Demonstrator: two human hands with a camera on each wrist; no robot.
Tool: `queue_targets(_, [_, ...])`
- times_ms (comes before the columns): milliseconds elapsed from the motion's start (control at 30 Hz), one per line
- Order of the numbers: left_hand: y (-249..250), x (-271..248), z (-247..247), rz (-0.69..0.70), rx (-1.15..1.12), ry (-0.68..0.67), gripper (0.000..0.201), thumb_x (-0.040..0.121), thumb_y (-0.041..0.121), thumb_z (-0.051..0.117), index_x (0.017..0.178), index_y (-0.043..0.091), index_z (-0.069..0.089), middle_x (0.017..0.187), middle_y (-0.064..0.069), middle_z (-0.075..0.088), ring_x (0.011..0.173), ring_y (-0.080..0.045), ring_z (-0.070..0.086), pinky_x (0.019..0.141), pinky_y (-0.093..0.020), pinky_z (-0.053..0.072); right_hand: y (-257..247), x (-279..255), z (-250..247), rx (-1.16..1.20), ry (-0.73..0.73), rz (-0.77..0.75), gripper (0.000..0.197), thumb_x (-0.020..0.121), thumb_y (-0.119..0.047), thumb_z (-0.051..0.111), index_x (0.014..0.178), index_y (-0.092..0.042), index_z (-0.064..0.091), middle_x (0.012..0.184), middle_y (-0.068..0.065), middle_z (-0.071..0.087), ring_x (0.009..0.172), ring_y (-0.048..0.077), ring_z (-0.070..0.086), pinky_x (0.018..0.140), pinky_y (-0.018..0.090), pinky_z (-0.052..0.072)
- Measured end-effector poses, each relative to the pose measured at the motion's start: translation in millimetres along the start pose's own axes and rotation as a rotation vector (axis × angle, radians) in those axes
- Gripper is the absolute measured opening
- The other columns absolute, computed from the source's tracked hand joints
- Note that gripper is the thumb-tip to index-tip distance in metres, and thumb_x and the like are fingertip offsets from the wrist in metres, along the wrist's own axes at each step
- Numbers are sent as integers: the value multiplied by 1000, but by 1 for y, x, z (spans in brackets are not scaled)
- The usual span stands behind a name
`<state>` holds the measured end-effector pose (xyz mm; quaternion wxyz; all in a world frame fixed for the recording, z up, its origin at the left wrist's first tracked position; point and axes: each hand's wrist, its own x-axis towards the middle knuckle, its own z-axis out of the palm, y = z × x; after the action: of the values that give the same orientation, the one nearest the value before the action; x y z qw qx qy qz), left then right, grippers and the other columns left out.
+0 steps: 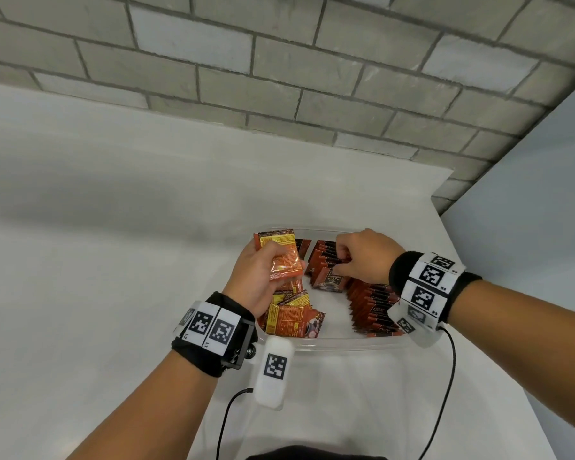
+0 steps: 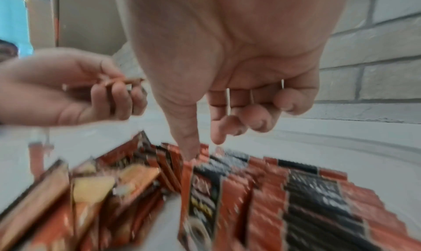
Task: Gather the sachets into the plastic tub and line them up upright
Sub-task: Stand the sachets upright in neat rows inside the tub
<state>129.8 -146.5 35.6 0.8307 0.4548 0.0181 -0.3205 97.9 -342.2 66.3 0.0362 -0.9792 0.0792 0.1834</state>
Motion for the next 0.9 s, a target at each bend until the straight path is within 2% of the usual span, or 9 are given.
queue_targets(100, [-1, -2, -1, -3, 98, -42, 13, 92, -2, 51, 99, 9, 54, 90, -9, 66, 76, -18, 69, 63, -31, 58, -4, -15, -14, 252, 74, -32, 17, 90, -36, 61, 97, -23, 55, 81, -2, 59, 72, 15, 56, 61, 25, 43])
queue_targets(200, [-3, -4, 2, -4, 203, -102, 19, 90, 0, 57, 108, 7, 58, 98, -10, 70, 86, -20, 71, 68, -32, 58, -12, -34, -23, 576, 164, -79, 21, 90, -36, 61, 108, -27, 59, 90, -5, 61, 71, 4, 53, 64, 20, 39])
queue_targets(300, [-4, -9, 9, 14, 281, -182, 25, 83, 7, 65, 108, 8, 62, 96, -8, 72, 88, -23, 71, 71, -35, 60, -18, -47, -18, 717, 129, -167, 27, 86, -34, 67, 112, -27, 60, 95, -3, 66, 80, 13, 63, 73, 29, 50])
queue_targets(367, [-6, -11, 16, 27, 312, -187, 34, 76, 16, 68, 108, 8, 63, 99, -10, 71, 90, -26, 71, 75, -37, 60, -17, -52, -13, 723, 182, -196, 20, 84, -29, 70, 102, -26, 62, 94, -2, 67, 78, 18, 63, 74, 33, 52])
queue_targets(433, [-6, -11, 21, 17, 288, -128, 35, 79, 27, 65, 109, 9, 61, 106, -14, 69, 96, -30, 69, 80, -39, 58, -12, -56, -13, 738, 339, -183, 11, 83, -23, 72, 87, -27, 62, 85, -5, 66, 66, 11, 58, 67, 25, 50])
queue_targets(533, [-2, -9, 26, -108, 161, -33, 43, 92, 45, 52, 113, 8, 58, 108, -20, 67, 95, -33, 69, 81, -40, 58, -4, -62, -13, 710, 571, -214, 19, 80, -12, 74, 76, -23, 59, 78, -9, 59, 63, 6, 52, 61, 13, 42])
queue_targets(700, [-5, -6, 39, -79, 192, -120, 34, 90, 5, 58, 123, 1, 53, 99, -14, 71, 87, -21, 71, 68, -26, 59, 4, -67, -3, 535, 443, -275, 18, 75, -12, 78, 82, -21, 64, 90, -3, 51, 78, 13, 52, 72, 25, 44])
queue_targets(800, [-7, 0, 44, -11, 309, -87, 34, 89, -3, 59, 121, 8, 55, 102, -13, 71, 90, -23, 71, 70, -29, 59, 17, -69, -4, 544, 356, -234, 29, 74, -22, 79, 96, -31, 63, 99, -7, 50, 86, 6, 51, 77, 18, 41])
queue_targets(900, [-13, 3, 49, -11, 411, -93, 27, 87, -4, 62, 110, 10, 59, 98, -13, 72, 87, -24, 71, 72, -31, 59, 27, -64, -5, 595, 445, -141, 36, 83, -30, 69, 116, -35, 56, 106, -10, 51, 88, 7, 54, 70, 13, 38])
